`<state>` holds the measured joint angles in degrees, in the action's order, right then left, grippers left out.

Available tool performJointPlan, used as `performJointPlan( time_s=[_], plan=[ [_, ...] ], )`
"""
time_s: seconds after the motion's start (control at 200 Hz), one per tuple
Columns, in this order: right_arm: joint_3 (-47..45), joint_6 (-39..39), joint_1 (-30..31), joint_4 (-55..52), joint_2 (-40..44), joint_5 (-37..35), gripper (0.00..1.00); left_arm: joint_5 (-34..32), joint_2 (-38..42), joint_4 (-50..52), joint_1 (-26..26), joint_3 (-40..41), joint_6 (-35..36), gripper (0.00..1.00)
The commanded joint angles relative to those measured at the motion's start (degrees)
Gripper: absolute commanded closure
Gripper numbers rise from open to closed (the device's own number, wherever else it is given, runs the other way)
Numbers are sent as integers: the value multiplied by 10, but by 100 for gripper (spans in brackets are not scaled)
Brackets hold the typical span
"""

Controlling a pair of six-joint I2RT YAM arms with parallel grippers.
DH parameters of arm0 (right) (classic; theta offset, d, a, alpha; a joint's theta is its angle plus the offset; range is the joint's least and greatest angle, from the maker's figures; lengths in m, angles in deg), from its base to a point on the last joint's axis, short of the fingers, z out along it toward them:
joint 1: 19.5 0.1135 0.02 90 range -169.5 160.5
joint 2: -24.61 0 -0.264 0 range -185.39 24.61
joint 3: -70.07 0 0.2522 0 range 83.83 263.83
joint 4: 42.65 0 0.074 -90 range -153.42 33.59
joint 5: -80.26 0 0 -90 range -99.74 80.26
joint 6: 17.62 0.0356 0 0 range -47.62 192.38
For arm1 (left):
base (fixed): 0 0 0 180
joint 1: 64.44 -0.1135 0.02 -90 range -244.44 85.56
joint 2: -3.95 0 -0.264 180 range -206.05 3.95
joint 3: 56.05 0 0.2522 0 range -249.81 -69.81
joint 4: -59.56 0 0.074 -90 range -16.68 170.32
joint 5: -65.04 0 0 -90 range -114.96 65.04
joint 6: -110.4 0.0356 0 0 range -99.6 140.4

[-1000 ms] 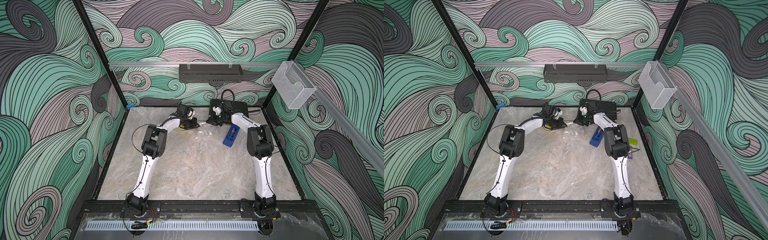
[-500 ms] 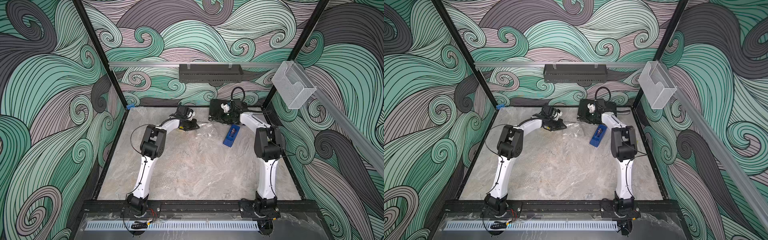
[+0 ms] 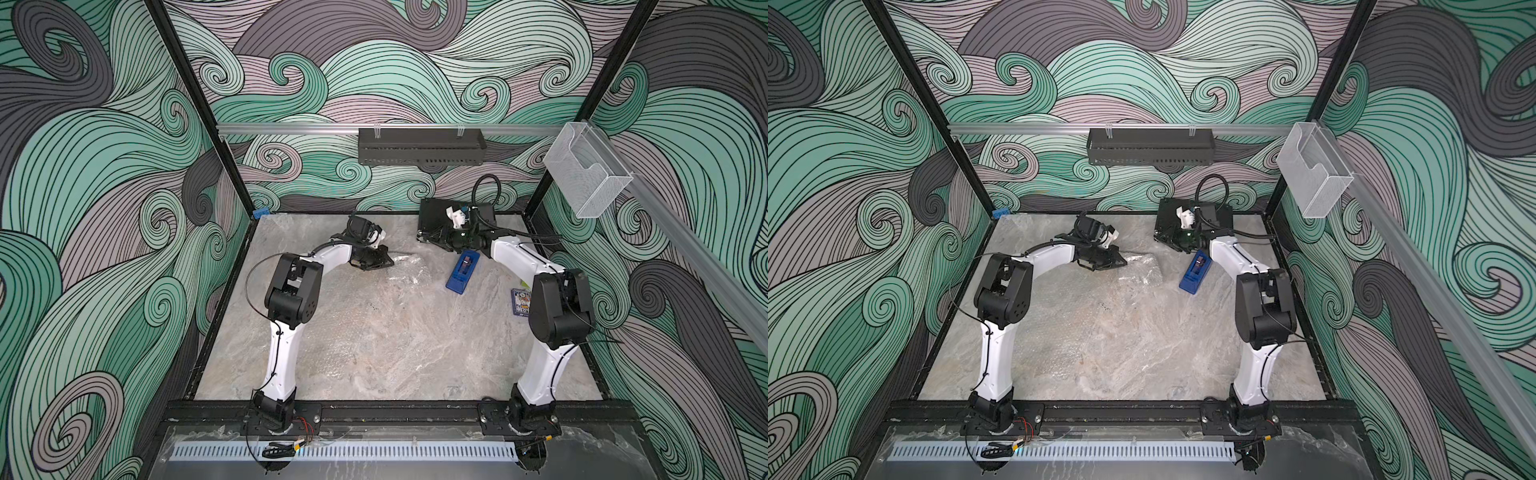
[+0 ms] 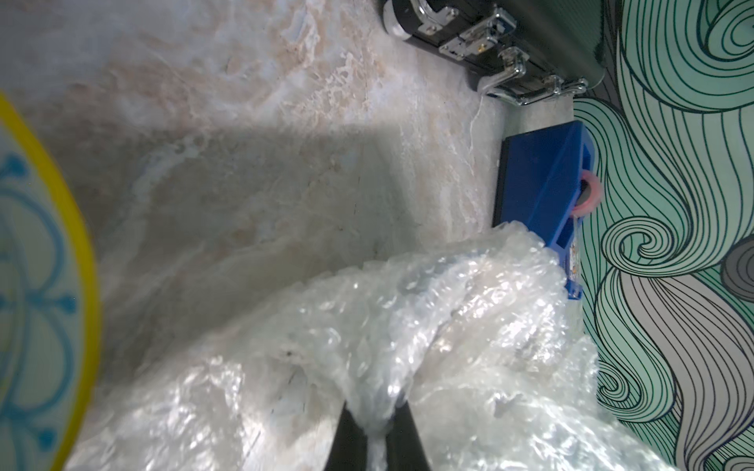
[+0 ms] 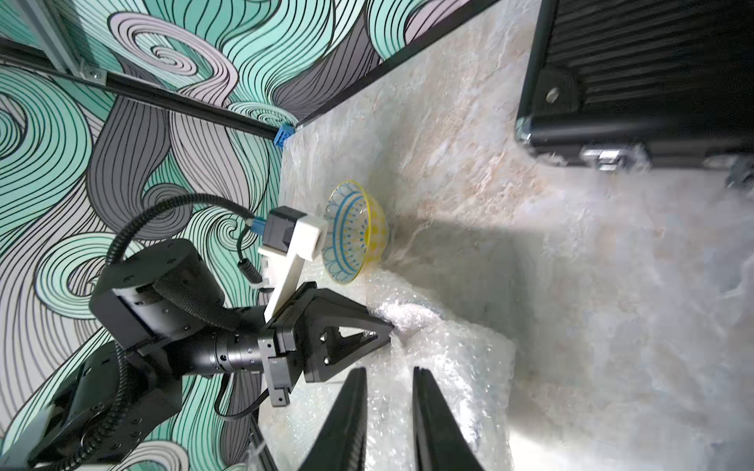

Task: Wrap bowls in bubble wrap
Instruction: Move the bubble-wrapped bowl to the center of the board.

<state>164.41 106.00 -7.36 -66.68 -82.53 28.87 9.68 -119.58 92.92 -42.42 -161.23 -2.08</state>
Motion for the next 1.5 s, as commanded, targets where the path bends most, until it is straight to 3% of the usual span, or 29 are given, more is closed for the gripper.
performJointPlan(
  time_s=[0.0,0.25,0.515,0.766,1.191,1.246,1.416,1.496],
  plan=[
    [-44,29,31,27,50,0,77,29,72,-23,9,34,4,100],
    [-158,7,116,5,160,-66,80,-3,164,-40,24,190,-4,100],
    [-240,-25,206,0,208,-91,83,-40,215,-66,36,296,-19,100],
    [-262,-30,252,15,162,-108,87,-55,236,-91,39,331,-29,100],
    [-264,-20,263,91,46,-147,92,-29,248,-135,48,369,-46,100],
    [-261,-23,267,91,37,-144,92,-28,252,-136,48,373,-49,92],
    [-263,-26,270,91,29,-147,92,-33,286,-140,46,389,-65,50],
    [-263,-28,270,90,27,-146,92,-34,308,-146,46,401,-74,36]
  ],
)
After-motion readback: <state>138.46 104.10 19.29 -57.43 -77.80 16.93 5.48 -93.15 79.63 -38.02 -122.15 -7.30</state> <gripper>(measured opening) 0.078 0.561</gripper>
